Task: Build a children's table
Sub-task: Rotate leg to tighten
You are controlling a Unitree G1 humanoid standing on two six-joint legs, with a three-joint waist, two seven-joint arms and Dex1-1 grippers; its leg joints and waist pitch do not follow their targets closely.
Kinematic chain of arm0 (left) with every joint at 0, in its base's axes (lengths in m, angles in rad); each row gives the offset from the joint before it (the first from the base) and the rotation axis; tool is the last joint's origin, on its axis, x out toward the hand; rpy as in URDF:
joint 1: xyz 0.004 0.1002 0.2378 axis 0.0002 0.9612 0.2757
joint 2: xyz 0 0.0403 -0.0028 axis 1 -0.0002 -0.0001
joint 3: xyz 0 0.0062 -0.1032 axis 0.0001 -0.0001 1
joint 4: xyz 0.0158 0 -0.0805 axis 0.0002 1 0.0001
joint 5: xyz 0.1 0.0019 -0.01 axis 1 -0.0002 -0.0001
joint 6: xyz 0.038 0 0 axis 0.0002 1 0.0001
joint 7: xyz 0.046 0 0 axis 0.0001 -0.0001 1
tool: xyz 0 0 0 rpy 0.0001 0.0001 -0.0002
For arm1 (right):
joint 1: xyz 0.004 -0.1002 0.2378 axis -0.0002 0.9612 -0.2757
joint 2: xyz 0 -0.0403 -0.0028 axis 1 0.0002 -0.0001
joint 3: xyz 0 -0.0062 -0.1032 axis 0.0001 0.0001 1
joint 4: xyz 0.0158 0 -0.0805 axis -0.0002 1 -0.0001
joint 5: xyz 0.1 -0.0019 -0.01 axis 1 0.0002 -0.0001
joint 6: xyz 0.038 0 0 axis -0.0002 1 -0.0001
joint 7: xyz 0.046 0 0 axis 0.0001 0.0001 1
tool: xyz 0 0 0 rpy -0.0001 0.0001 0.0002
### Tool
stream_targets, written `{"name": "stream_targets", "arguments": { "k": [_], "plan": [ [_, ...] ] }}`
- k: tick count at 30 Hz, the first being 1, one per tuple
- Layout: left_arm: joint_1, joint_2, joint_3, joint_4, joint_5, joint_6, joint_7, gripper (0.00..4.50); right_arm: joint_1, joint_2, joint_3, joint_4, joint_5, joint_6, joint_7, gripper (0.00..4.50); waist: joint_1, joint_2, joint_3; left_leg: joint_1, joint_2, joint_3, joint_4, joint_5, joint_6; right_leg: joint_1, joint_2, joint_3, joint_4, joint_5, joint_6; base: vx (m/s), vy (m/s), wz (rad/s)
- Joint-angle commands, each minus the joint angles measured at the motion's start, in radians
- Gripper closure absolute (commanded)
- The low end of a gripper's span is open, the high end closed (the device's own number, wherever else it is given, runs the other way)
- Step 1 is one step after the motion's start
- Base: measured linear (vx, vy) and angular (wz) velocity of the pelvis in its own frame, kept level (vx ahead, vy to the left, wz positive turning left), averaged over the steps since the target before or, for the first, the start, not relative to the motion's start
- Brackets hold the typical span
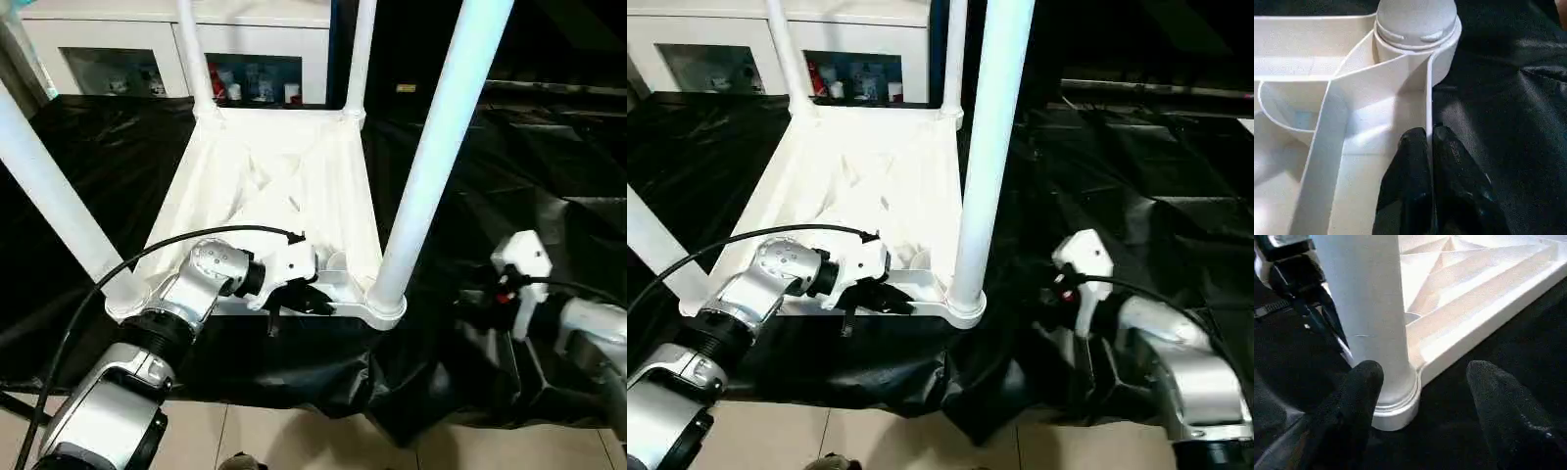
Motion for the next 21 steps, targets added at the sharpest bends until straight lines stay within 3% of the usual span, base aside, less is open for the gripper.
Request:
{"name": "stream_targets", "arguments": {
  "k": [1,3,4,5,8,9,10,11,12,13,15,16,17,18,20,21],
  "plan": [
    [0.007,0.014,0.027,-0.069,-0.047,0.038,-0.024,3.87,0.013,-0.010,-0.009,-0.021,0.018,0.012,-0.004,1.39,0.001,-0.014,-0.063,0.006,0.033,-0.007,-0.062,-0.193,0.047,0.051,-0.067,0.028,-0.067,-0.188,-0.217,0.000,0.000,0.00],
    [0.022,0.020,0.044,-0.121,-0.076,0.060,-0.032,3.60,0.022,-0.010,-0.016,-0.032,0.023,0.015,-0.012,1.39,-0.002,-0.012,-0.065,0.008,0.032,-0.005,-0.059,-0.184,0.054,0.049,-0.064,0.028,-0.067,-0.156,-0.229,0.000,0.000,0.00],
    [0.051,0.030,0.083,-0.208,-0.110,0.087,-0.002,3.47,0.043,-0.009,-0.030,-0.058,0.028,0.021,-0.024,1.39,-0.001,-0.005,-0.066,0.007,0.036,-0.007,-0.059,-0.180,0.052,0.052,-0.066,0.028,-0.061,-0.125,-0.243,0.000,0.000,0.00],
    [0.063,0.033,0.099,-0.241,-0.120,0.094,0.016,3.47,0.053,-0.008,-0.035,-0.070,0.028,0.024,-0.028,1.39,-0.001,-0.008,-0.064,0.006,0.035,-0.006,-0.059,-0.183,0.055,0.051,-0.065,0.027,-0.063,-0.122,-0.245,0.000,0.000,0.00],
    [0.096,0.025,0.144,-0.324,-0.142,0.130,0.084,3.29,0.084,-0.002,-0.046,-0.106,0.032,0.032,-0.043,1.39,-0.003,-0.007,-0.060,0.006,0.030,-0.005,-0.060,-0.213,0.055,0.049,-0.061,0.025,-0.070,-0.181,-0.227,0.000,0.000,0.00],
    [0.122,0.015,0.176,-0.377,-0.144,0.159,0.144,3.15,0.106,0.009,-0.054,-0.133,0.033,0.036,-0.064,1.39,-0.001,-0.003,-0.060,0.007,0.031,-0.007,-0.061,-0.225,0.048,0.049,-0.063,0.025,-0.072,-0.216,-0.215,0.000,0.000,0.00],
    [0.145,0.003,0.200,-0.415,-0.135,0.177,0.197,3.03,0.120,0.022,-0.059,-0.149,0.028,0.043,-0.091,1.39,-0.004,-0.005,-0.057,0.006,0.033,-0.006,-0.064,-0.239,0.042,0.048,-0.062,0.026,-0.076,-0.236,-0.206,0.000,0.000,0.00],
    [0.218,-0.048,0.273,-0.525,-0.110,0.216,0.365,2.98,0.147,0.076,-0.075,-0.182,0.003,0.057,-0.197,1.39,-0.004,-0.001,-0.058,0.006,0.036,-0.008,-0.065,-0.241,0.033,0.050,-0.062,0.026,-0.072,-0.237,-0.204,0.000,0.000,0.00],
    [0.243,-0.067,0.296,-0.560,-0.103,0.225,0.417,2.93,0.154,0.096,-0.080,-0.190,-0.007,0.061,-0.234,1.39,-0.008,-0.001,-0.058,-0.001,0.034,-0.009,-0.062,-0.239,0.032,0.049,-0.063,0.024,-0.074,-0.220,-0.208,0.000,0.000,0.00],
    [0.258,-0.078,0.309,-0.580,-0.099,0.230,0.448,2.83,0.158,0.107,-0.082,-0.195,-0.013,0.063,-0.257,1.39,-0.012,-0.003,-0.059,0.004,0.033,-0.009,-0.065,-0.251,0.029,0.047,-0.059,0.023,-0.079,-0.261,-0.195,0.000,0.000,0.00],
    [0.357,-0.161,0.372,-0.694,-0.098,0.257,0.593,2.59,0.167,0.206,-0.116,-0.201,-0.027,0.051,-0.401,1.06,-0.021,-0.005,-0.053,0.000,0.028,-0.008,-0.067,-0.275,0.023,0.042,-0.056,0.022,-0.090,-0.335,-0.168,0.000,0.000,0.00],
    [0.357,-0.161,0.372,-0.694,-0.098,0.257,0.593,2.53,0.167,0.206,-0.116,-0.201,-0.027,0.051,-0.401,1.06,-0.021,-0.004,-0.053,0.004,0.028,-0.009,-0.067,-0.295,0.018,0.037,-0.055,0.025,-0.094,-0.379,-0.146,0.000,0.000,0.00],
    [0.417,-0.212,0.401,-0.744,-0.095,0.244,0.671,2.47,0.182,0.253,-0.128,-0.216,-0.029,0.031,-0.453,1.01,-0.021,0.001,-0.052,0.004,0.028,-0.010,-0.068,-0.306,0.014,0.033,-0.054,0.025,-0.097,-0.398,-0.136,0.000,0.000,0.00],
    [0.482,-0.267,0.432,-0.786,-0.095,0.205,0.743,2.36,0.200,0.292,-0.138,-0.232,-0.043,-0.001,-0.500,0.87,-0.024,-0.005,-0.049,0.002,0.028,-0.010,-0.071,-0.325,0.014,0.033,-0.053,0.024,-0.103,-0.428,-0.115,0.000,0.000,0.00],
    [0.572,-0.325,0.465,-0.836,-0.095,0.138,0.823,2.16,0.227,0.342,-0.152,-0.259,-0.045,-0.030,-0.549,0.63,-0.024,-0.004,-0.051,-0.002,0.029,-0.012,-0.071,-0.328,0.014,0.032,-0.052,0.025,-0.103,-0.423,-0.095,0.000,0.000,0.00],
    [0.574,-0.326,0.466,-0.836,-0.094,0.137,0.824,2.12,0.227,0.343,-0.152,-0.260,-0.044,-0.030,-0.550,0.59,-0.023,-0.002,-0.050,-0.002,0.029,-0.013,-0.073,-0.330,0.018,0.029,-0.050,0.026,-0.107,-0.424,-0.078,0.000,0.000,0.00]
  ]
}}
